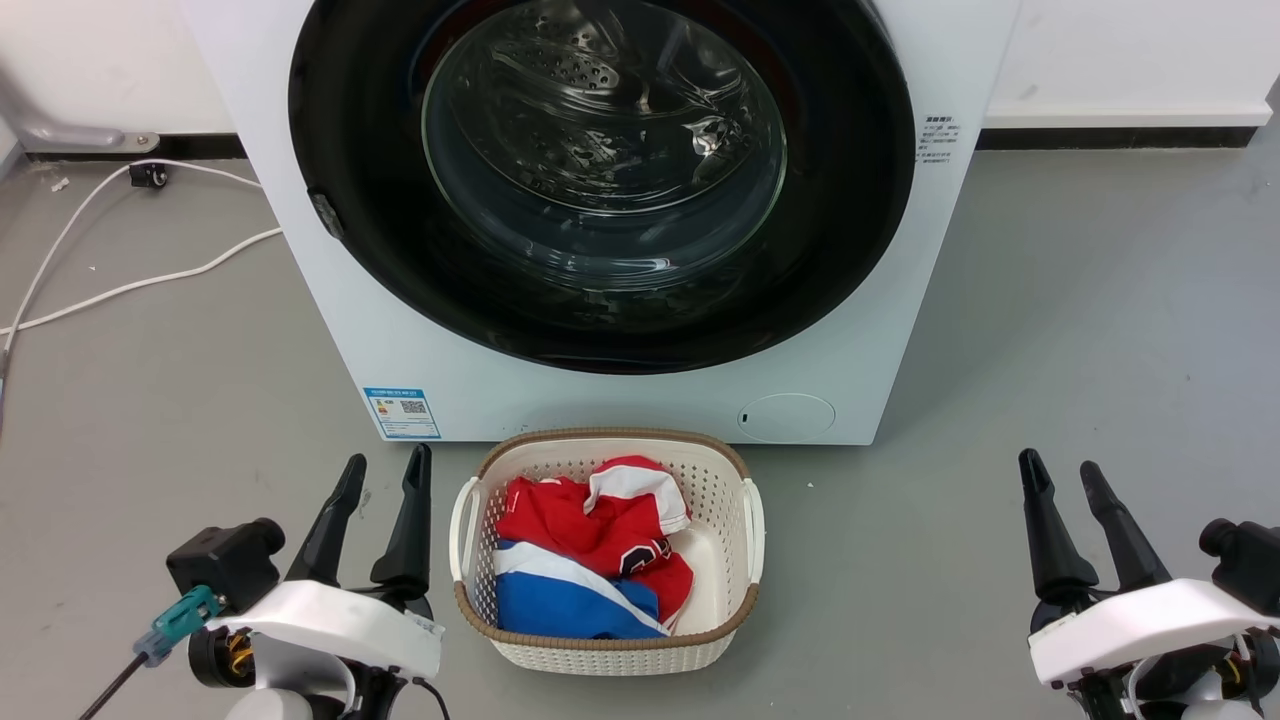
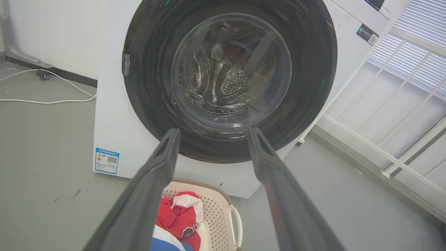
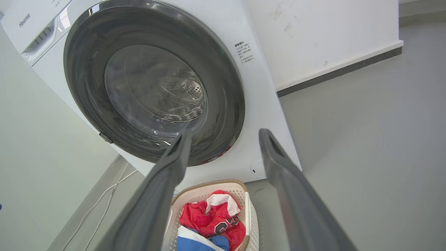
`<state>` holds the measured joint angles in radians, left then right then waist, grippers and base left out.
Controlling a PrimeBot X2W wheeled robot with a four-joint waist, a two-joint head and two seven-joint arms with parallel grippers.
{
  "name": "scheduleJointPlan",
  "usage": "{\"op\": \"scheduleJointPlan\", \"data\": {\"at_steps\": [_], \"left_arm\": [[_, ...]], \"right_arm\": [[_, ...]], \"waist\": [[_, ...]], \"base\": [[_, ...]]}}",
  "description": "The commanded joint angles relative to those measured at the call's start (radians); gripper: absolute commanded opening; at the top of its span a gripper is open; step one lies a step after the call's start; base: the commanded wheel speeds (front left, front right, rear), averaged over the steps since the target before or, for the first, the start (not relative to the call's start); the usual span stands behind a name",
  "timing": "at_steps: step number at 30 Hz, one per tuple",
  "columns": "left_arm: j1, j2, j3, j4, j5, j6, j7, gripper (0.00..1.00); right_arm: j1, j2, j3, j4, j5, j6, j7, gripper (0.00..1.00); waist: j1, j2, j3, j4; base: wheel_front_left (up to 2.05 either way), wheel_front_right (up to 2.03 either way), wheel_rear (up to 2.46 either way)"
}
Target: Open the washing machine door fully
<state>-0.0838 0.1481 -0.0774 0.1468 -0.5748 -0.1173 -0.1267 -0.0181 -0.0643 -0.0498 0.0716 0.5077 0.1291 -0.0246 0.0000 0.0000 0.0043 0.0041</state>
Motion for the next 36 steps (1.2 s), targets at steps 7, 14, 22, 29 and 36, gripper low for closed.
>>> {"op": "scheduleJointPlan", "data": {"at_steps": [7, 14, 22, 29, 36], "left_arm": [[-0.025, 0.025, -0.025, -0.005, 0.097, 0.009, -0.024, 1.00], [-0.028, 0.034, -0.041, 0.008, 0.161, 0.013, -0.042, 1.00], [-0.030, 0.040, -0.050, 0.018, 0.225, 0.015, -0.061, 1.00], [-0.031, 0.041, -0.050, 0.024, 0.272, 0.012, -0.076, 1.00], [-0.031, 0.037, -0.050, 0.024, 0.318, 0.005, -0.091, 1.00]], "right_arm": [[0.012, -0.002, 0.002, -0.036, -0.112, 0.001, 0.018, 1.00], [0.019, -0.001, 0.002, -0.054, -0.191, 0.002, 0.030, 1.00], [0.026, 0.002, 0.004, -0.066, -0.268, 0.002, 0.034, 1.00], [0.032, 0.005, 0.005, -0.076, -0.329, 0.002, 0.030, 1.00], [0.037, 0.009, 0.003, -0.087, -0.387, 0.002, 0.026, 1.00]], "waist": [[0.0000, 0.0000, -0.003, 0.000], [0.0000, 0.0000, -0.003, 0.001], [0.0000, 0.0000, -0.002, 0.002], [0.0000, 0.0000, 0.000, 0.003], [0.0000, 0.0000, 0.002, 0.009]], "base": [[0.00, 0.00, 0.00], [0.00, 0.00, 0.00], [0.00, 0.00, 0.00], [0.00, 0.00, 0.00], [0.00, 0.00, 0.00]]}}
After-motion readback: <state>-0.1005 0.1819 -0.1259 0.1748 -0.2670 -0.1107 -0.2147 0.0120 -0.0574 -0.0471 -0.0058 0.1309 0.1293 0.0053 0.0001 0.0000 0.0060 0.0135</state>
